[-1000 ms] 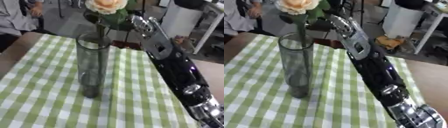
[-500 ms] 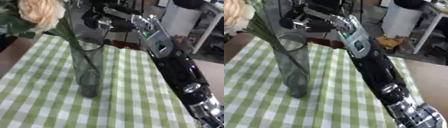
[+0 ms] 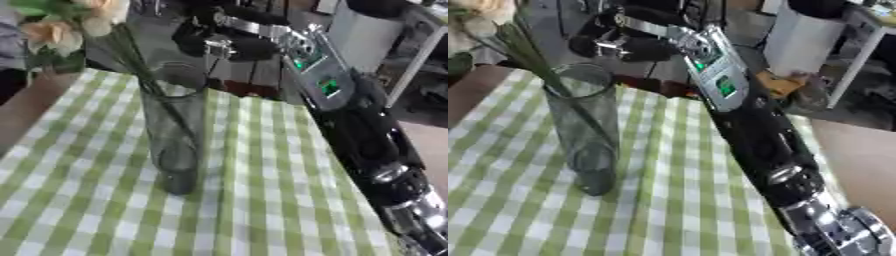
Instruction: Arrange flowers into the vase.
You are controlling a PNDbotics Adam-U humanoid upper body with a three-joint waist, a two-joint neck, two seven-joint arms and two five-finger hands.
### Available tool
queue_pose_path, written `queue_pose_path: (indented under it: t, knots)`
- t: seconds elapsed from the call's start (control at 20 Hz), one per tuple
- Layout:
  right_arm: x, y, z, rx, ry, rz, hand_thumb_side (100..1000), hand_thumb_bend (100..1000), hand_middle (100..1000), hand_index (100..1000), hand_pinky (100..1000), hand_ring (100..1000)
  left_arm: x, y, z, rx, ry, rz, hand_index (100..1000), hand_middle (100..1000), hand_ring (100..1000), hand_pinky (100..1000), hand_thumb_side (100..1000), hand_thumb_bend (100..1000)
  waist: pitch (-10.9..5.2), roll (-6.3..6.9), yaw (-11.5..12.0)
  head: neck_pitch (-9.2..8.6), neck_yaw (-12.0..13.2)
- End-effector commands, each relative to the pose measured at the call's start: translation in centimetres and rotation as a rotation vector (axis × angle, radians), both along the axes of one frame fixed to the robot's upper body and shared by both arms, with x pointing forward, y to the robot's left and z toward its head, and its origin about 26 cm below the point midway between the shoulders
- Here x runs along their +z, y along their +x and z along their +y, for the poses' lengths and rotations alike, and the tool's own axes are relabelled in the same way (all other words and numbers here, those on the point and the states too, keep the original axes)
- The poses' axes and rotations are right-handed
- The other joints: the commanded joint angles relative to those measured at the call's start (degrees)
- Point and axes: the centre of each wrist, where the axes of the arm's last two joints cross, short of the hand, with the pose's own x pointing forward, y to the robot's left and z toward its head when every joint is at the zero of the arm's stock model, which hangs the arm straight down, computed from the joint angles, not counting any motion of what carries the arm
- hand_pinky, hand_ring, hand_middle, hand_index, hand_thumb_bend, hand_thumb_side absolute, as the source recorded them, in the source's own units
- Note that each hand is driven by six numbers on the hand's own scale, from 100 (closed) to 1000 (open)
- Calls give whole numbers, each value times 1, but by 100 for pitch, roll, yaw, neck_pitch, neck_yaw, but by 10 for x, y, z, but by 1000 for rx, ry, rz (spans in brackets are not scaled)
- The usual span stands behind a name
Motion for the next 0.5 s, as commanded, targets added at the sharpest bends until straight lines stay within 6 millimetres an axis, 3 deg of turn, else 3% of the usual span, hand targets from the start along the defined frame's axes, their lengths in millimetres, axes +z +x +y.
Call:
queue_pose_path:
  t: [0.05,0.5]
  knots:
    - [12,-2,-9,-26,-29,-32,1000,592,763,832,858,887,5,-2,0,0,-2,-21,917,913,880,585,844,100,-80,45,5,-52,29]
    - [13,-1,-6,-23,-40,-33,1000,590,760,830,863,888,5,-2,0,2,-4,-20,917,914,880,585,844,100,-51,30,20,-45,67]
